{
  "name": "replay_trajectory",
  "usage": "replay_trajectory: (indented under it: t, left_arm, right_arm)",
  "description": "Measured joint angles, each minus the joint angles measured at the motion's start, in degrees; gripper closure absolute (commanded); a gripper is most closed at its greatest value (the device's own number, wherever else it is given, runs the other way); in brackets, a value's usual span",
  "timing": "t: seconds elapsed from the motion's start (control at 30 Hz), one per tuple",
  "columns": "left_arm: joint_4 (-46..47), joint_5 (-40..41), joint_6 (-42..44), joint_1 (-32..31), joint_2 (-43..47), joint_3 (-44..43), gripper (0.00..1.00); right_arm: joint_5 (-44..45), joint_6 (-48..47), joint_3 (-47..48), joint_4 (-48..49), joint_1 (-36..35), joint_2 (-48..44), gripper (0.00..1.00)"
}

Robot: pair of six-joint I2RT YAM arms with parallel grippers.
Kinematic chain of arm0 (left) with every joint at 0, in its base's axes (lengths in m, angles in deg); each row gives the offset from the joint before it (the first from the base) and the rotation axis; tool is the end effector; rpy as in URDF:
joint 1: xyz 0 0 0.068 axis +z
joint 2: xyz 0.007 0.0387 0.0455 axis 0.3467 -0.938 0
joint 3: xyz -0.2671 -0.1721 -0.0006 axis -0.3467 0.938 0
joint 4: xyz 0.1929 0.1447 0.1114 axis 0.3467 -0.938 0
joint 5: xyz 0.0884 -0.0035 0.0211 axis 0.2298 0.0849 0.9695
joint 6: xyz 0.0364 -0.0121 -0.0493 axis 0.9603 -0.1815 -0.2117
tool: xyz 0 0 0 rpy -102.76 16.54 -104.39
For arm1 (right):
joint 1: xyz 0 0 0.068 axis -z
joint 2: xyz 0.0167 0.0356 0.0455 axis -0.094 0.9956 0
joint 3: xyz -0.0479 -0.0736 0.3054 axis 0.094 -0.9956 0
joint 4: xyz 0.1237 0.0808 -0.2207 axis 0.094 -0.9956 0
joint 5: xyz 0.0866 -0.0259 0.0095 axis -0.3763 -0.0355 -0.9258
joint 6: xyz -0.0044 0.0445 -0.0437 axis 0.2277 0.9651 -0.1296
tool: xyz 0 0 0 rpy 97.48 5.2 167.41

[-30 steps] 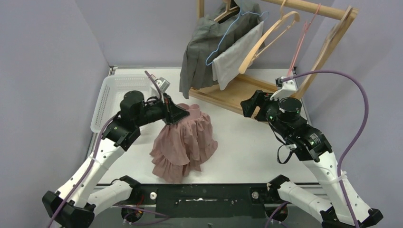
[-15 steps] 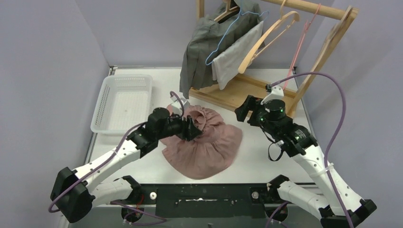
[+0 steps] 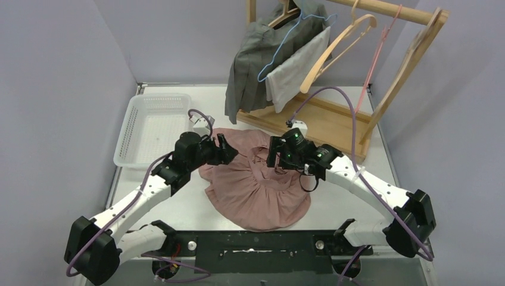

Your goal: Place the skirt on the hanger

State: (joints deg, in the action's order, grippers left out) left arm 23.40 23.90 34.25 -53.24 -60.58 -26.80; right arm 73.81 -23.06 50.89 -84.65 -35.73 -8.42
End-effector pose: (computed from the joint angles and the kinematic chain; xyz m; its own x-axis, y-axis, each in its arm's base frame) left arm 0.1914 -0.1304 0.2971 -0.6241 -0.2155 -0.7510 0.3495 0.7826 -0.5151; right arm 0.1977 0.1684 0.3177 -0.8270 0.1419 -0.5439 -0.1089 0.9089 0.4026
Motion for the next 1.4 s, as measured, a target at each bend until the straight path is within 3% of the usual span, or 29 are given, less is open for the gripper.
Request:
replay_trajectory:
  t: [0.13, 0.33, 0.4, 0.63, 0.93, 1.03, 1.1, 1.2, 1.4]
  left_arm:
    - [0.66, 0.13, -0.13, 0.74, -4.42, -3.23, 0.38]
    - [3.06, -0.57, 2.01, -0.15, -16.5, -9.86, 0.48]
    - [3.26, -1.7, 2.71, -0.46, -20.46, -12.48, 0.51]
    - [3.04, -4.76, 4.85, -2.25, -30.49, -19.69, 0.54]
    - [0.13, -5.31, 6.4, -3.19, -36.22, -22.4, 0.67]
    - [-1.73, -4.46, 6.86, -3.54, -37.22, -23.39, 0.84]
    - [-3.08, -3.65, 7.15, -3.78, -37.94, -24.13, 1.0]
    - [-5.03, -1.99, 7.8, -3.98, -38.4, -24.81, 1.0]
    - [-10.01, 2.82, 7.82, -4.07, -36.0, -25.33, 1.0]
  right_arm:
    - [3.98, 4.5, -1.55, -0.63, -1.14, 1.29, 0.24]
    - [7.78, 8.68, -8.52, -1.42, -0.55, -3.89, 0.55]
    - [7.41, 9.05, -10.14, -1.42, -0.28, -4.92, 0.61]
    - [3.67, 10.14, -14.8, -0.87, 1.03, -5.29, 0.46]
    - [-0.61, 8.07, -15.72, 3.21, 4.81, -1.84, 0.53]
    - [-1.97, 6.99, -15.72, 4.66, 5.11, 0.72, 0.64]
    - [-2.93, 6.36, -15.72, 5.07, 5.16, 2.27, 0.8]
    - [-3.28, 5.97, -15.72, 5.2, 5.16, 3.15, 0.93]
    - [1.64, 6.51, -13.51, -0.74, 5.14, 1.2, 0.98]
